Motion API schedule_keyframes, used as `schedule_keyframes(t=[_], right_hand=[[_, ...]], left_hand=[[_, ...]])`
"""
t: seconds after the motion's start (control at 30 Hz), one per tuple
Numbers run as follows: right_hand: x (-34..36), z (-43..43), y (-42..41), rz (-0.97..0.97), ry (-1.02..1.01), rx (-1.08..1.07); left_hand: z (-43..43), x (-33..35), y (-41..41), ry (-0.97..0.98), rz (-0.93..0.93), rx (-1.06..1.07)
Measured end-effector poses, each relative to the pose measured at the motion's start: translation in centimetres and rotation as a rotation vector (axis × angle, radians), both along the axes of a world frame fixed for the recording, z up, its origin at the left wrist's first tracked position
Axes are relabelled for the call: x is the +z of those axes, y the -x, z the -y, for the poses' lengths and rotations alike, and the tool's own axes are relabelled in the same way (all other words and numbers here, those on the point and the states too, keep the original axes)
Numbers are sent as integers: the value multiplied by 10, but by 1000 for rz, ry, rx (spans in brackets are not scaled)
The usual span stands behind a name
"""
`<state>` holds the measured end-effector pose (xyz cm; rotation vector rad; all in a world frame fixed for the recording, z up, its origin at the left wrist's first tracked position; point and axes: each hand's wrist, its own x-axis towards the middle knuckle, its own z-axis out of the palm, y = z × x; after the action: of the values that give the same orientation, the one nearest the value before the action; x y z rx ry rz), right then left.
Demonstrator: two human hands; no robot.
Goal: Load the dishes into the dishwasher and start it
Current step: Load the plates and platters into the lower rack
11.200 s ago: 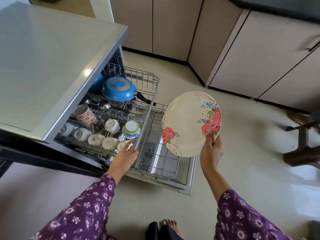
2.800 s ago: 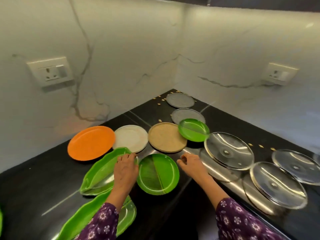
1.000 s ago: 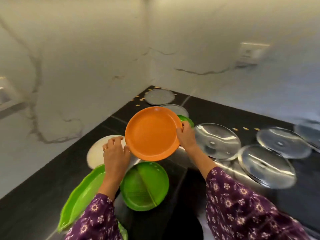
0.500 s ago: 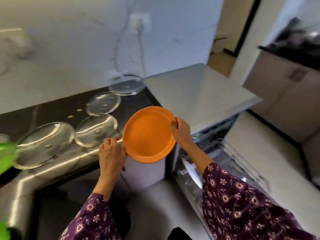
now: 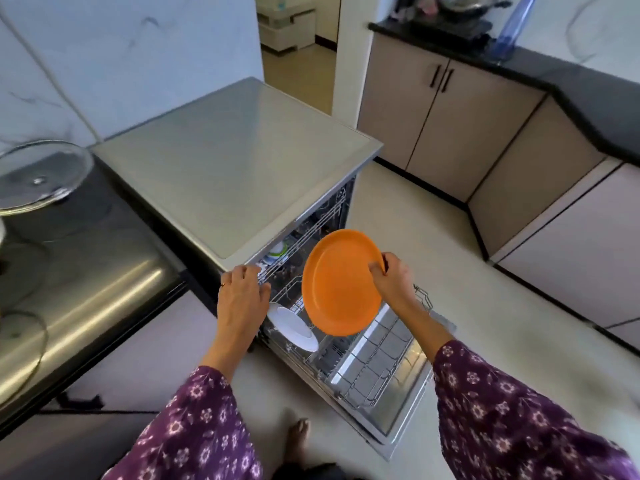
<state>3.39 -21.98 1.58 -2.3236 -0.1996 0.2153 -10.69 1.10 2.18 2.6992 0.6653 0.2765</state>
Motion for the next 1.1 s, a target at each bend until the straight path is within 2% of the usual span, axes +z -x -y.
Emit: schedule_keyframes(t=[0.23,0.47,0.67,0.8,1.1], right_hand=[[-81,-18,-37,-38,56,80],[-197,-78,-72,-114,245,254],[-285,-115,-77,-53,392,403],[-333,-127,-75,28,426,488],[-375,-141,-63,232,439,539]], left_hand=[[-21,-34,-90,-166,59,-303],[-39,-98,-125,-415,227,-421],[-45,-127,-132,-792,412,-389],[-47,-133,-138,-951,488,-374],[-49,-141,-145,-962,565,-330]])
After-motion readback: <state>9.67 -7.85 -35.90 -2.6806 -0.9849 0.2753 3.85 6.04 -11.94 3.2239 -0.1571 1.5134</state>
